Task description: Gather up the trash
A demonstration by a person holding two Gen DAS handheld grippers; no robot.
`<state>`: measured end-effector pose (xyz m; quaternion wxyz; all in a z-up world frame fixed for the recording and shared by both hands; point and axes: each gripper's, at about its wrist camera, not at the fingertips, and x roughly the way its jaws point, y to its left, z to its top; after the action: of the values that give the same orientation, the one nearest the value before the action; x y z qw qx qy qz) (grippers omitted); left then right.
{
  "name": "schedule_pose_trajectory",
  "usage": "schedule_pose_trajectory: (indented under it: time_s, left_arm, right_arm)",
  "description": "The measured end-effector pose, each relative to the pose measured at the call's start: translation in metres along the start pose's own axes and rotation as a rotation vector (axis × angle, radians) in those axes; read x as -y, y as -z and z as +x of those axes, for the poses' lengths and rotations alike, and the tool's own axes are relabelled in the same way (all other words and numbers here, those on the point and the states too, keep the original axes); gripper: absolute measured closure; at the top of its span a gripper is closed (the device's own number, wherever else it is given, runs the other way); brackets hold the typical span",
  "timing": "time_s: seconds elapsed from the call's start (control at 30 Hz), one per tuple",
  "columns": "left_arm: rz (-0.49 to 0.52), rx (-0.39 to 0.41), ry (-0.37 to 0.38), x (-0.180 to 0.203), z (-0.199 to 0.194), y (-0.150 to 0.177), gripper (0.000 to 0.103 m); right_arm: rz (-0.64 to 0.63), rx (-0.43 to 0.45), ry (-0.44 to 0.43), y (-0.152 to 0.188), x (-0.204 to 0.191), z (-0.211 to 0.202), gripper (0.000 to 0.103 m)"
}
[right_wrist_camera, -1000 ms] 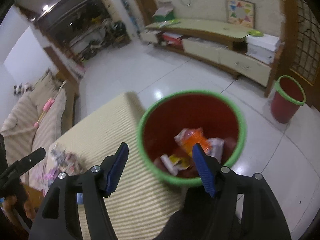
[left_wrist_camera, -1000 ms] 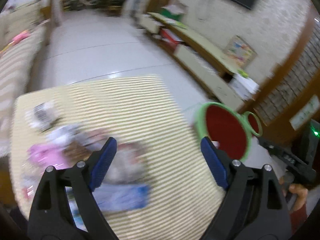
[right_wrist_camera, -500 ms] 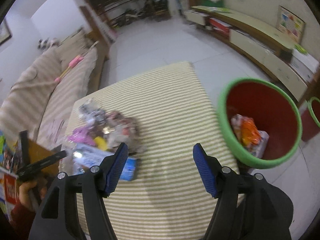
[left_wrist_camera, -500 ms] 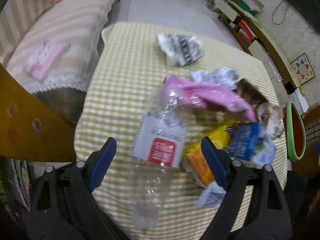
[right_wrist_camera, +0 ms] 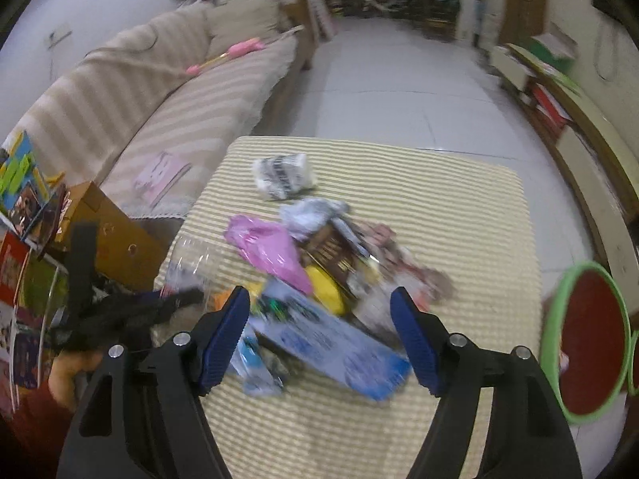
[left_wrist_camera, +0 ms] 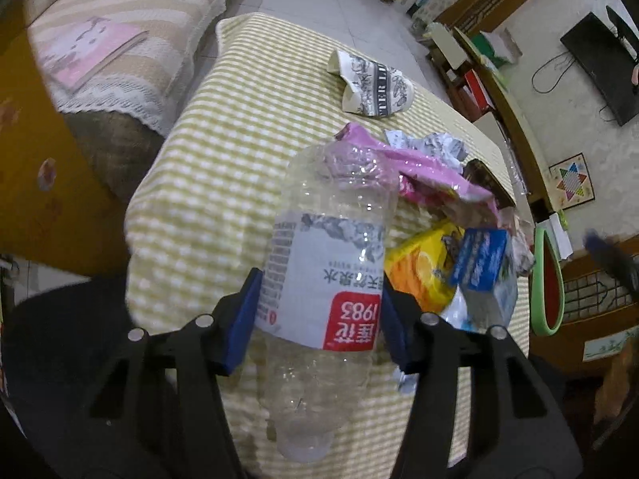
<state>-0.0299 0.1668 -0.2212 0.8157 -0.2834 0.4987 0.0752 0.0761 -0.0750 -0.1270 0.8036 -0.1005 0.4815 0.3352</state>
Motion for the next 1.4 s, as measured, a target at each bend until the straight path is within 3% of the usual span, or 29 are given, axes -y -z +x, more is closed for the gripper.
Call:
schedule_pose_trajectory:
  time_s: [0.13, 0.27, 0.43, 0.47, 0.53, 0.7, 1.1, 1.3, 1.4]
  left_arm:
    - [-0.02, 0.004, -0.002, -0.007, -0.009, 0.015, 0.05]
    - [-0.028, 0.007, 0.012, -0.011, -0.014, 0.019, 0.05]
    - [-0.025, 0.006, 0.018, -0.01, -0.013, 0.02, 0.05]
    - [-0.025, 0.005, 0.019, -0.011, -0.013, 0.02, 0.05]
    - [-0.027, 0.002, 0.022, -0.012, -0.012, 0.02, 0.05]
    - [-0.03, -0.01, 0.023, -0.013, -0.007, 0.02, 0.05]
    - [-0.02, -0.022, 0.002, -0.008, -0.002, 0.02, 0.05]
    - [0.006, -0.027, -0.006, 0.001, -0.001, 0.022, 0.051]
    - [0.015, -0.029, -0.002, 0.006, -0.001, 0.024, 0.051]
  right_arm:
    - [-0.066, -0.073, -0.034, -0.024, -0.019, 0.038, 0.041]
    - [-0.158, -0.165, -0.006, -0.04, -0.037, 0.079, 0.048]
    - [-0.15, -0.303, -0.013, -0.045, -0.037, 0.125, 0.048]
    - [-0.149, -0.312, -0.011, -0.045, -0.036, 0.129, 0.051]
    - [-0.149, -0.329, 0.003, -0.042, -0.035, 0.136, 0.068]
    - [-0.141, -0.295, -0.019, -0.039, -0.033, 0.126, 0.079]
    - [-0.051, -0.107, -0.07, -0.045, -0.023, 0.06, 0.08]
    - [0.019, -0.031, -0.101, -0.03, -0.014, 0.024, 0.08]
    - [0.034, 0.007, -0.071, -0.02, -0.009, 0.009, 0.08]
